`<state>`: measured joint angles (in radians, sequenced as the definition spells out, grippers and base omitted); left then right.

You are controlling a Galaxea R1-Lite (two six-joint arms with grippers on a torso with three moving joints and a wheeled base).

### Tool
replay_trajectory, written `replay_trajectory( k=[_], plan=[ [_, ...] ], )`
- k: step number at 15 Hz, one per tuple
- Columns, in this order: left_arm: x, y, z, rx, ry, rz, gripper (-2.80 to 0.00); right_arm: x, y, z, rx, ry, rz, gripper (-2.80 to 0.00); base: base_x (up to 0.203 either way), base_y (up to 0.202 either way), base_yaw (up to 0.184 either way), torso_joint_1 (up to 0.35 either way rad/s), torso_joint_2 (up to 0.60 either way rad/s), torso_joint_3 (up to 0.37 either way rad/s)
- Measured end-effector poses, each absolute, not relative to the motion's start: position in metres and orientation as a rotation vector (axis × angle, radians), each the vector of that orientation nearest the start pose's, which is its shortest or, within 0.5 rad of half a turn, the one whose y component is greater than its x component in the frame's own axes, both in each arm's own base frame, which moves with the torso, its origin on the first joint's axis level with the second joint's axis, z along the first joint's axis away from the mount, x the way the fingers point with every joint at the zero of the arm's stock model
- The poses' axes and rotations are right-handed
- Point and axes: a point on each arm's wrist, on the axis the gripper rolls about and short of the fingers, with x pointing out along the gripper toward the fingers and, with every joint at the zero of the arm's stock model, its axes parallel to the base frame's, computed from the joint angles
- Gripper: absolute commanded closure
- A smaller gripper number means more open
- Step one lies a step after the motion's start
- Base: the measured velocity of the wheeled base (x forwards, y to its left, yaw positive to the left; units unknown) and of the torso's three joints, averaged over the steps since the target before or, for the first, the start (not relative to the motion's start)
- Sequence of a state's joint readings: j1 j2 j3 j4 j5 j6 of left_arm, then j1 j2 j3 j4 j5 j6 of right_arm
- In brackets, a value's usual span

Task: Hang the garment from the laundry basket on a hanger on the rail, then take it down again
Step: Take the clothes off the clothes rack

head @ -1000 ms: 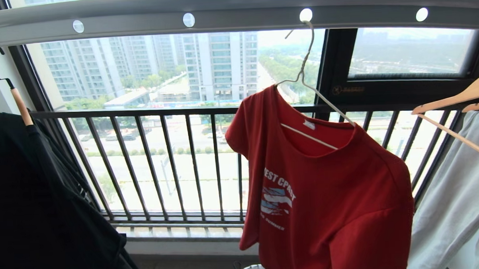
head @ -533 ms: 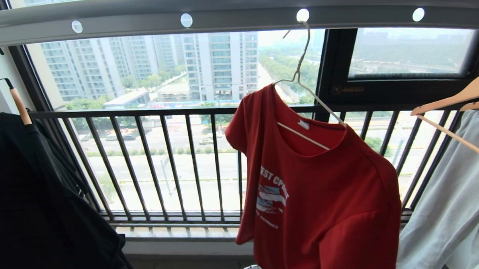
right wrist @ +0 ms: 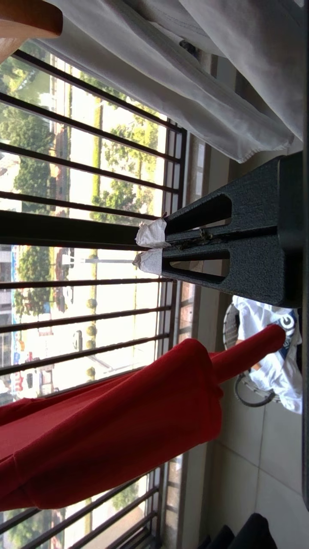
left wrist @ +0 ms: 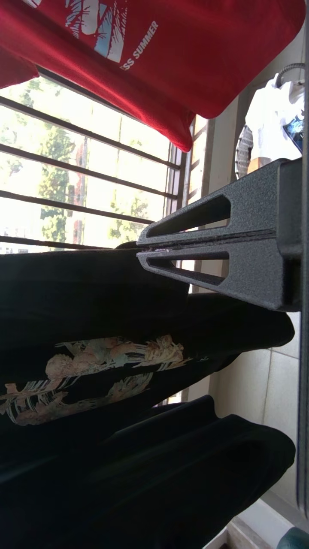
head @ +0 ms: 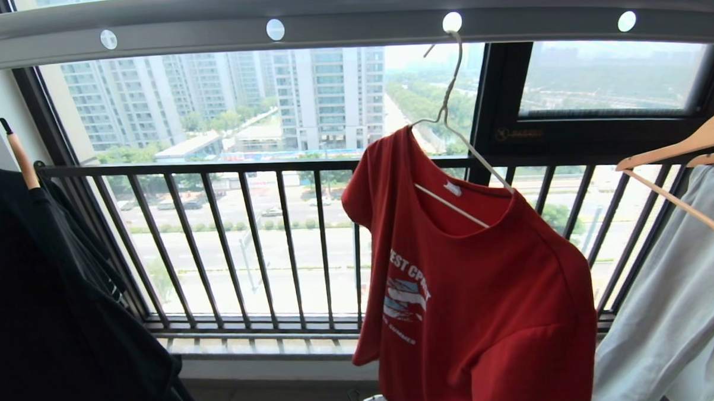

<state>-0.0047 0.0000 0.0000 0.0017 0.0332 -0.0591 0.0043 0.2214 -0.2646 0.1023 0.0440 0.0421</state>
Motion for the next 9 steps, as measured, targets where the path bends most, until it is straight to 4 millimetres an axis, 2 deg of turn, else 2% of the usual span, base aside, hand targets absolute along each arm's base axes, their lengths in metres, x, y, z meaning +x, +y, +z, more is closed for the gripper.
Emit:
replay_trajectory(
  k=[3,9],
  plan=[
    [-0.023,0.001,0.075,-0.059,0.001,0.029,0.0,-0.001,0.001,0.189,0.082,0.089,0.06,0.0,0.0,0.0,0.0,0.0,0.0,0.0],
    [-0.023,0.001,0.075,-0.059,0.001,0.029,0.0,0.053,0.003,0.284,0.159,0.211,0.1,0.0,0.0,0.0,0.0,0.0,0.0,0.0]
  ],
)
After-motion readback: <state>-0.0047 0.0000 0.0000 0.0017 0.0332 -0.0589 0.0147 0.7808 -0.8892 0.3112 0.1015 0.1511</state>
